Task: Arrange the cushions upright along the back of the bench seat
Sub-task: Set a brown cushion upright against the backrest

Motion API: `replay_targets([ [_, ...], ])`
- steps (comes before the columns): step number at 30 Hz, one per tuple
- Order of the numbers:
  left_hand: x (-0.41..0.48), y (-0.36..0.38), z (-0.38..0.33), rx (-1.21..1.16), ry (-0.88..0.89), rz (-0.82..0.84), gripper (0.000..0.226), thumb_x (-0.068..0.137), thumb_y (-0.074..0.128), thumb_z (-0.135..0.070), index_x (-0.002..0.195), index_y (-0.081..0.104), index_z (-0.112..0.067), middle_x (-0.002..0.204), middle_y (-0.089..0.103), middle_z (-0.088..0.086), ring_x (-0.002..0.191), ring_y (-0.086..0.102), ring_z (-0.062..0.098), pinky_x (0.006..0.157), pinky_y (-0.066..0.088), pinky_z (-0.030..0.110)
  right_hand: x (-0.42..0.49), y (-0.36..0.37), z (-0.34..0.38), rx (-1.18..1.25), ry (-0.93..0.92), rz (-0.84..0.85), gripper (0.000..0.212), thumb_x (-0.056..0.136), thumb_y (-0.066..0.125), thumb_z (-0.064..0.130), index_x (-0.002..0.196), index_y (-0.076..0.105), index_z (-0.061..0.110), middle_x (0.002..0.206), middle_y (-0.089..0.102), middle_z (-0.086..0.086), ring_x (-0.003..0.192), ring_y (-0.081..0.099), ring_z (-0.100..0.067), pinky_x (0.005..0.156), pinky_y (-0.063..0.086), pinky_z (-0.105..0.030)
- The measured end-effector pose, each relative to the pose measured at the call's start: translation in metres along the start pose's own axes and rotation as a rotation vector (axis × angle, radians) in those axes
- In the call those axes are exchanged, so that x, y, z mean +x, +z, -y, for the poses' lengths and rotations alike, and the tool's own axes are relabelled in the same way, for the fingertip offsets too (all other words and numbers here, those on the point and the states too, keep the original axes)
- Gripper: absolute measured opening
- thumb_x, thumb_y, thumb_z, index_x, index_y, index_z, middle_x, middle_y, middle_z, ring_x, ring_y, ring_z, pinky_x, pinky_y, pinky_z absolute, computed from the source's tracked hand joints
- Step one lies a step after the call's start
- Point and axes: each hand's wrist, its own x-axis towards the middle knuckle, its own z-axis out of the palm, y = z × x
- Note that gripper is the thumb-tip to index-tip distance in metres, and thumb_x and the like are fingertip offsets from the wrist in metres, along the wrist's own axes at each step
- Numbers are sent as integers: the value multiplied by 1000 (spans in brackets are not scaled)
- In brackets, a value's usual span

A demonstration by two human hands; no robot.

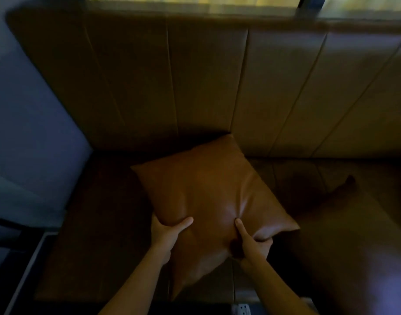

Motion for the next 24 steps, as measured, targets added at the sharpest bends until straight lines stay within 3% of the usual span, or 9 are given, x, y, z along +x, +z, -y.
replay_targets([
  [7,34,-3,35,-22,-115,43,112,64,87,-18,153,21,-29,151,39,7,137,37,32,108,33,53,31,6,-14,-101,81,99,110,69,83,20,151,11,34,152,31,-19,134,36,-49,90,45,-69],
  [13,45,-7,25,3,-85,38,110,64,87,-20,152,21,-32,150,39,5,138,37,32,107,34,53,41,17,-13,-57,167,216,103,76,78,19,148,7,42,151,29,-21,133,36,-52,88,43,-73],
  [17,50,-11,17,63,-129,150,128,49,87,-38,153,13,-36,154,34,4,140,33,31,112,29,57,47,21,-14,-115,201,226,107,75,78,25,147,2,44,152,29,-21,130,38,-55,87,42,-75],
  [19,51,-12,17,84,-143,158,123,58,86,-36,154,9,-36,156,30,4,142,30,31,113,27,56,48,20,-12,-151,226,234,109,75,78,27,147,-2,44,152,27,-22,130,37,-57,85,43,-74],
  [22,47,-12,14,104,-170,122,115,71,82,-30,155,3,-35,160,22,4,146,22,32,112,22,56,46,18,-6,-189,283,267,106,72,81,32,147,8,40,149,33,-25,126,42,-57,86,45,-71],
  [24,40,-12,7,116,-199,90,114,73,80,-29,155,0,-34,161,18,4,147,20,33,112,20,59,39,17,-2,-237,293,280,90,75,78,34,146,22,28,145,40,-25,125,46,-52,88,46,-66],
])
